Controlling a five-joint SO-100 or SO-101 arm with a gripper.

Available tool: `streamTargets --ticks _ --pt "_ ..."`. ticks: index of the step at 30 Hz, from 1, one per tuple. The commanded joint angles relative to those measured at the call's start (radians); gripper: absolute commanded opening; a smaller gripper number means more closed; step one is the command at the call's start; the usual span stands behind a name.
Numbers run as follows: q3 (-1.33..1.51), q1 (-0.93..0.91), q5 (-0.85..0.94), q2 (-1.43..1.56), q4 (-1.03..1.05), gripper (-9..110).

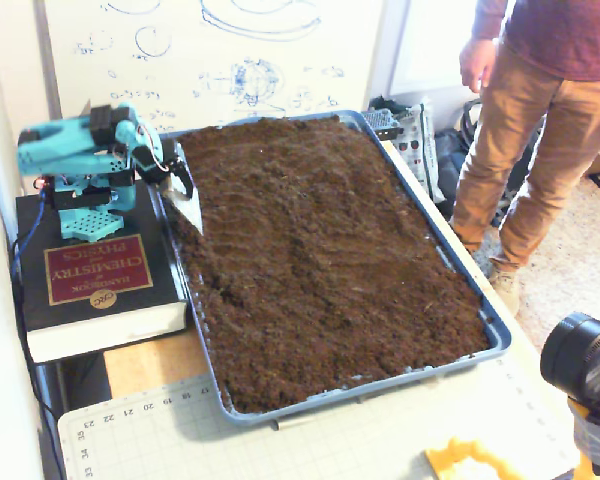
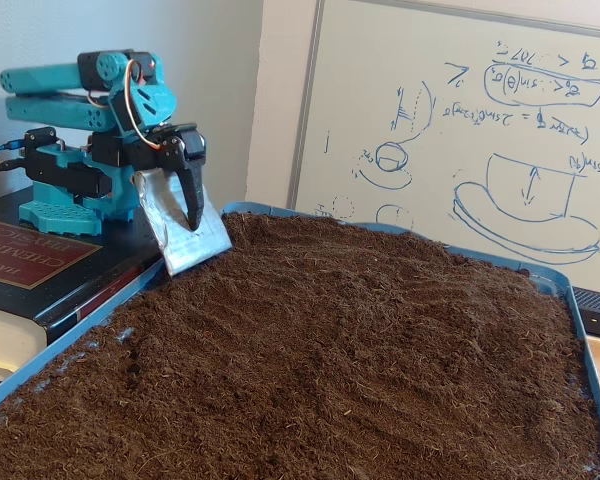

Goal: Build a berm.

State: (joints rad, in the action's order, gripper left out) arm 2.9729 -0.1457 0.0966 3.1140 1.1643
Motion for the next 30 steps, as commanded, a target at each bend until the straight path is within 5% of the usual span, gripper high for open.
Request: streamTargets --ticks 1,11,16,21,30 --pt "-0.224 0.117 -0.156 -0.222 -0.021 1" --pt "-0.469 0.522 -0.684 -0.721 -0.402 0" --pt "-0.643 0.635 -0.650 -0.996 -0.488 0" --pt "-0.868 0.675 -0.600 -1.227 -0.337 0" --pt "-1.315 0.752 -0.535 -1.384 0.253 0"
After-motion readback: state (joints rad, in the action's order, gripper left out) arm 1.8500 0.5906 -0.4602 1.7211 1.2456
